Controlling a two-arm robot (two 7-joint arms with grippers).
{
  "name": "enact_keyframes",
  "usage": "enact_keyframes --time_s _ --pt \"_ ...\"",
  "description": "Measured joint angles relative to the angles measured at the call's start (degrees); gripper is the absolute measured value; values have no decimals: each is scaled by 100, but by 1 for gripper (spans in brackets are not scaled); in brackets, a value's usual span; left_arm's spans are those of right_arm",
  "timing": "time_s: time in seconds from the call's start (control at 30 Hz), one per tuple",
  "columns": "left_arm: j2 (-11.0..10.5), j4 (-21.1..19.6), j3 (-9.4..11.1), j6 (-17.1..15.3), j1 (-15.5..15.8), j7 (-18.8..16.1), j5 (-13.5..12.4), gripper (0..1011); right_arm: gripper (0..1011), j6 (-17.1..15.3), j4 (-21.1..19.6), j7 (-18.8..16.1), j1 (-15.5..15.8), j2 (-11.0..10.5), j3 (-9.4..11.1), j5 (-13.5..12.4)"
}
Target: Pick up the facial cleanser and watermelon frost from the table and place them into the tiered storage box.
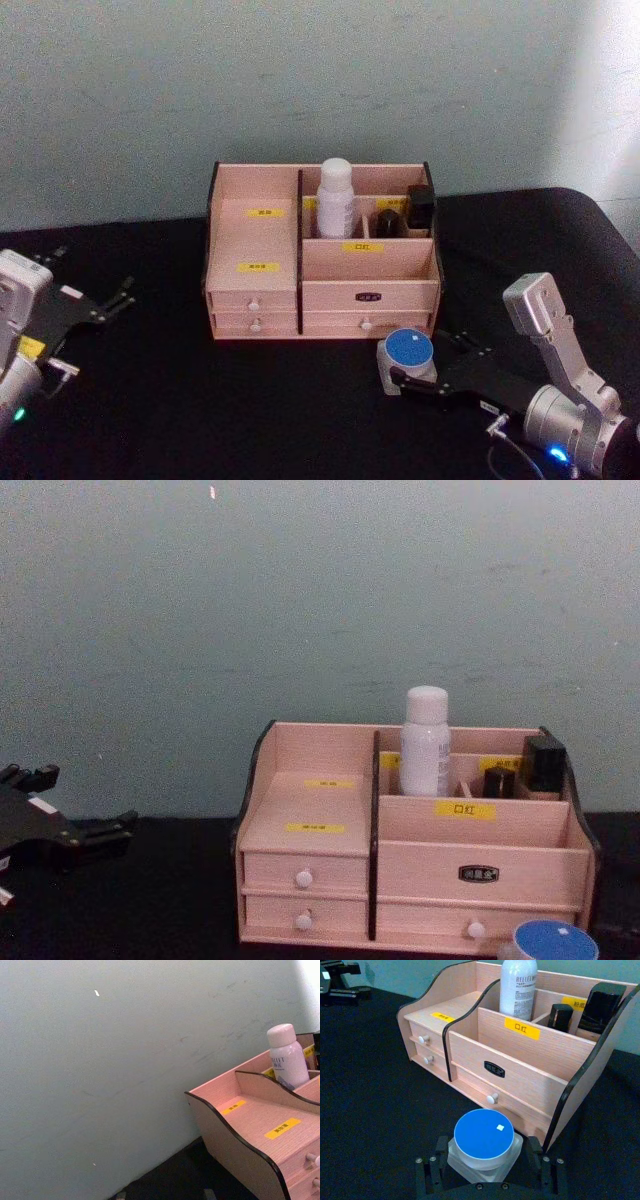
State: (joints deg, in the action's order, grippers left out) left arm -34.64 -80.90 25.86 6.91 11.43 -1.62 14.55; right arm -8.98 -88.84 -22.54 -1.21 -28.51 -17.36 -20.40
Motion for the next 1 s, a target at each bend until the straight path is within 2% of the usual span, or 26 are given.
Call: enact_keyframes --time_s 1.0 --pt "0 0 0 0 0 0 0 1001 1000 -4 3 11 0 8 -11 -10"
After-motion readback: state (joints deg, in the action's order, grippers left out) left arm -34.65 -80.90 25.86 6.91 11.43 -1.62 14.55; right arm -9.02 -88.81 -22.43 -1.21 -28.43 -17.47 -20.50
